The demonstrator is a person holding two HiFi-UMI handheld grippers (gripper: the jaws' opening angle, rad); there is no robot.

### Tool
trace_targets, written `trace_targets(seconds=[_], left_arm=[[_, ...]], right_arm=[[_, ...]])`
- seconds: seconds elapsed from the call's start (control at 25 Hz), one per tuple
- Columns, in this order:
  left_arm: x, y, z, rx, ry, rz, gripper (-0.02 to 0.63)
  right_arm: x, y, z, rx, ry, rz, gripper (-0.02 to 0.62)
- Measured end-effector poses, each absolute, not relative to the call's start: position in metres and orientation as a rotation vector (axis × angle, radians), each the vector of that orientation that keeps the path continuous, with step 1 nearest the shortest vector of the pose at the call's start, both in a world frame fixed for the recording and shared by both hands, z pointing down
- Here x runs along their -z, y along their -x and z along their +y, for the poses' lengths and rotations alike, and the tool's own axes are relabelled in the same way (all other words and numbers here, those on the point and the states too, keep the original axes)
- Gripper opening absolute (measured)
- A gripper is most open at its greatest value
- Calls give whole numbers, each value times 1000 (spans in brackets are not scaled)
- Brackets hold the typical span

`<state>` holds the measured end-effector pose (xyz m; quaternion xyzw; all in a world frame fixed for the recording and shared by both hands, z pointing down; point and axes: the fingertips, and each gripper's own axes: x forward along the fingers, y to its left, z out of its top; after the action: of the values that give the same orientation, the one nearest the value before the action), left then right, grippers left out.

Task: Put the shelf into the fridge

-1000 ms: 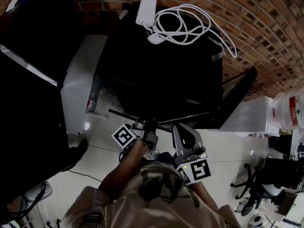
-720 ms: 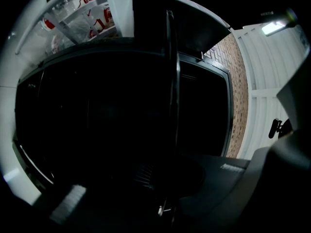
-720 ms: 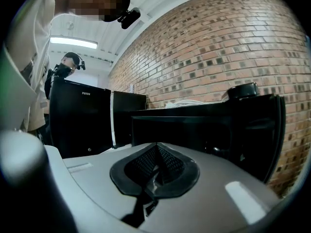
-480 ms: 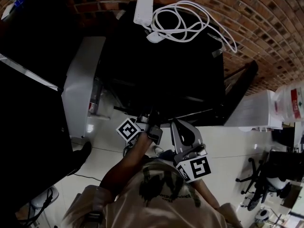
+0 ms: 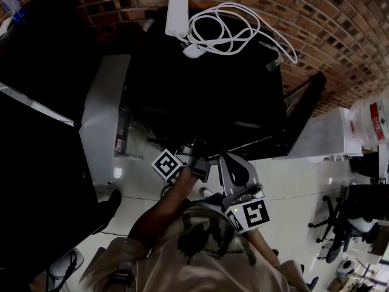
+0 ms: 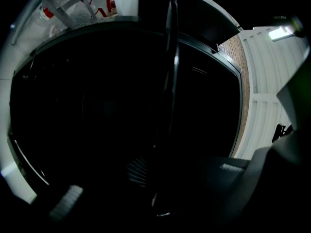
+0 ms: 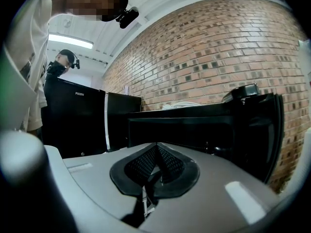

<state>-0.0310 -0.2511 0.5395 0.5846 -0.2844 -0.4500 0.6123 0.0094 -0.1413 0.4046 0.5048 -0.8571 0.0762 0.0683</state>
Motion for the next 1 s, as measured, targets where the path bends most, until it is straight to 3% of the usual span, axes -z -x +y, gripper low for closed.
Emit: trace_targets(seconds=[0.24,0.44,1.0], left_arm=[[-538,28,-260,988,-1382,-669,3],[-535,28,-279,924,-1480,-714,65],[-530,20,-307,929,-1517,-705,100]], right_arm=[[-406,-10,-138,-232,-1571,-2560,0],[-406,-16,-136,-235,-1624,-2533,0],[-407,-24,-133,-245,-1701,-2493,0]])
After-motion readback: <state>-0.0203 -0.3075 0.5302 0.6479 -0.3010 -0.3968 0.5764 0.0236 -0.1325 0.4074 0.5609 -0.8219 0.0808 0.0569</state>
